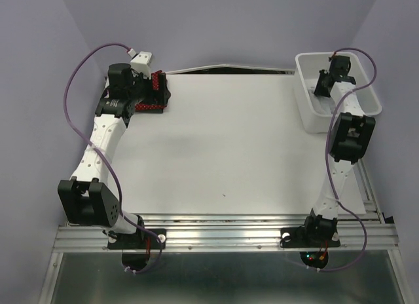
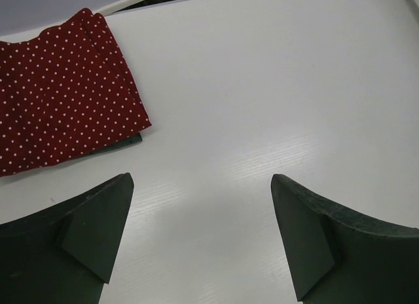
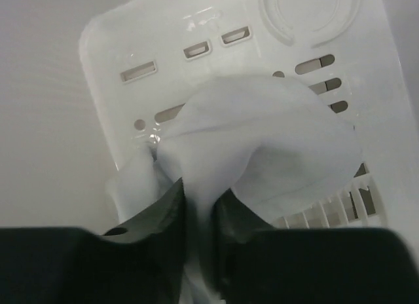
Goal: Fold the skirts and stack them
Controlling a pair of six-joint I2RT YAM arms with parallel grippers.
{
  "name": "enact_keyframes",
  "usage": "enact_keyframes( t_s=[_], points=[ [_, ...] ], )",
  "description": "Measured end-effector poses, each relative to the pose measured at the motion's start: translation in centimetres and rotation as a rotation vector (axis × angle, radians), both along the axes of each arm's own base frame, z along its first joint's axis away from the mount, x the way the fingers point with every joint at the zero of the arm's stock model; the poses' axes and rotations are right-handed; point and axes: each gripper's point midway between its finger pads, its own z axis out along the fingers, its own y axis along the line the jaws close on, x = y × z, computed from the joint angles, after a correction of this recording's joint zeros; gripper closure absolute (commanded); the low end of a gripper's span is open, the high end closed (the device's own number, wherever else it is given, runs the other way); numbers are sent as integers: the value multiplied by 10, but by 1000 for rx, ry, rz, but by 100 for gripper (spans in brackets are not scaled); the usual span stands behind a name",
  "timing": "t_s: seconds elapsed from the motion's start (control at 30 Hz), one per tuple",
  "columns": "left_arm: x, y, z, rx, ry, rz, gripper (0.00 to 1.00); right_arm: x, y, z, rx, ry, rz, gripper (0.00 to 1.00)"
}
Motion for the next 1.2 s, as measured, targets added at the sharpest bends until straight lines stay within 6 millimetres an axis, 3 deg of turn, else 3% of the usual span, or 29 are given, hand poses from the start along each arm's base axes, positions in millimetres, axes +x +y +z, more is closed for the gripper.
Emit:
enact_keyframes(
  t_s=[0.07, 0.13, 0.2, 0.3, 0.5, 0.63, 0.7, 0.8, 0.9, 1.0, 1.13, 1.2],
  points=[
    [0, 0, -2, 1, 5, 1, 1, -3, 4, 5, 14, 2, 10, 98],
    [0, 0, -2, 1, 7, 1, 1, -10, 9, 15, 34, 3, 21, 99],
    [1, 0, -2, 1, 5, 1, 1, -16, 14, 36, 51, -19, 31, 99],
    [1, 0, -1, -1, 3, -1, 1, -23, 22, 88, 59, -106, 48, 99],
    [0, -3, 2, -8, -3, -16, 1, -51, 38, 247, 31, -423, 84, 99],
    [0, -5, 3, -12, -4, -24, 1, -83, 63, 349, 36, -667, 174, 99],
    [0, -5, 3, -16, -5, -25, 1, -100, 78, 385, 52, -762, 234, 99],
    [0, -2, 7, -28, -13, -20, 1, -130, 118, 433, 136, -910, 403, 99],
    [-2, 1, 15, -52, -26, -29, 1, -158, 159, 452, 244, -978, 597, 99],
    [-8, 10, 32, -86, -64, -47, 1, -177, 213, 441, 341, -955, 831, 99],
    [-17, 26, 55, -88, -136, -54, 1, -190, 296, 376, 458, -784, 1089, 99],
    [-22, 28, 62, -74, -167, -67, 1, -204, 342, 322, 527, -636, 1194, 99]
  ],
)
